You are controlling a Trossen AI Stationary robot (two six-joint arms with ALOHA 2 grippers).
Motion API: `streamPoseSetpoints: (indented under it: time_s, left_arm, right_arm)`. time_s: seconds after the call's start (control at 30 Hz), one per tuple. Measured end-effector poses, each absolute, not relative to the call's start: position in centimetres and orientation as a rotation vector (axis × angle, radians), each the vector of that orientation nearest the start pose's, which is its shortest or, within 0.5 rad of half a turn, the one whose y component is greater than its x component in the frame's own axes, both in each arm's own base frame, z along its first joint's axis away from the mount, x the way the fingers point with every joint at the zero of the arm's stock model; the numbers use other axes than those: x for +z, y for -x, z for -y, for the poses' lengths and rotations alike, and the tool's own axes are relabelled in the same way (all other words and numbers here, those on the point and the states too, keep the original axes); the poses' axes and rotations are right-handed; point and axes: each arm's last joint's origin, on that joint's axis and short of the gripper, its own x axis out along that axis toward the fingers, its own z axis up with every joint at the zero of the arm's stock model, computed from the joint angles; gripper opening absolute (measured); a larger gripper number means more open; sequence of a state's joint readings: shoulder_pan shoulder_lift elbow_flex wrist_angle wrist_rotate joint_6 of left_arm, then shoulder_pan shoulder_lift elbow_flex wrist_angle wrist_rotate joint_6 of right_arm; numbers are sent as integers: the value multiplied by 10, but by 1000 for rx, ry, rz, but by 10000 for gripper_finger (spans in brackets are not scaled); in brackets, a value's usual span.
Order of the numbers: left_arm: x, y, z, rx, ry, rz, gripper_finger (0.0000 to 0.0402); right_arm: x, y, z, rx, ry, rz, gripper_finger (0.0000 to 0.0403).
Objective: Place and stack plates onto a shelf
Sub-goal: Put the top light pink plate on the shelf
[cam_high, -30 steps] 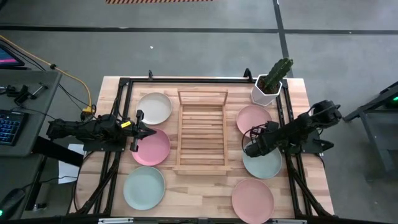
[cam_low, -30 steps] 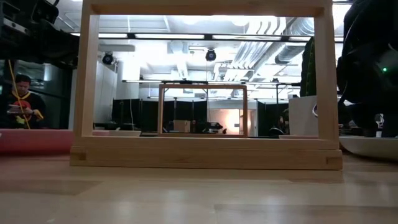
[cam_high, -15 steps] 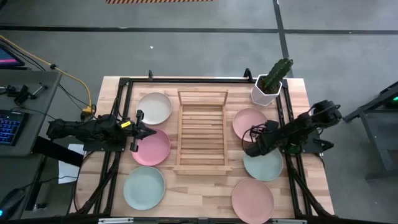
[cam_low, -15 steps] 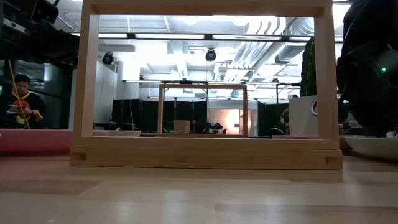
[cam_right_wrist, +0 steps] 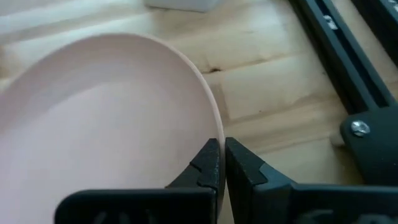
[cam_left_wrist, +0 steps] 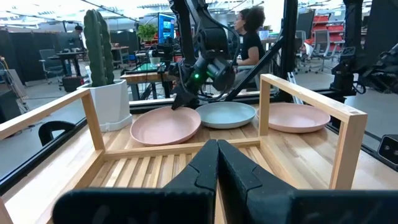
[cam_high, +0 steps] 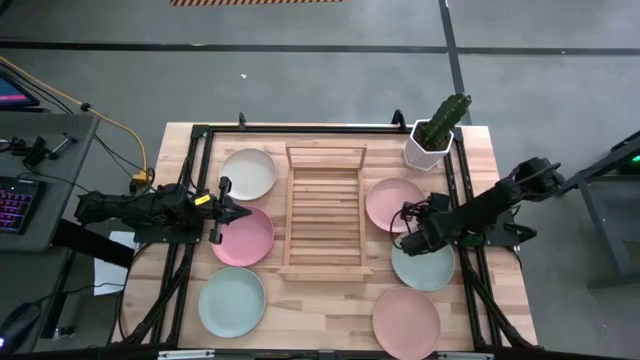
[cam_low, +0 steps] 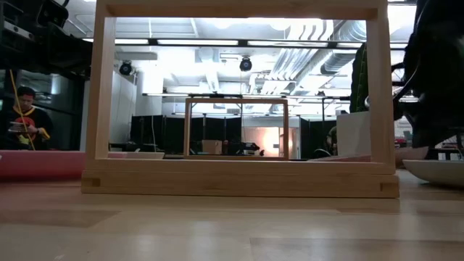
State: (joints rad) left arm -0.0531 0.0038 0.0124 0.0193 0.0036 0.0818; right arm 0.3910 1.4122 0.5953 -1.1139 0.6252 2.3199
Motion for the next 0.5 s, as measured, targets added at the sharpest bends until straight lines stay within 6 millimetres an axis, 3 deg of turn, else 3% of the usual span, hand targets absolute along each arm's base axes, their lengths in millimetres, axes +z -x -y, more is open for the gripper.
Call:
streamPoseSetpoints:
  time_s: [0.13,0.5]
  left_arm:
    - [169,-97,5,-55,-81,30,1]
    - [169,-97,5,-55,-81,30,1]
  right_arm:
    - [155,-152,-46,-1511,-807,-430,0]
    - [219,-165,-49,-1418,-648,-290,0]
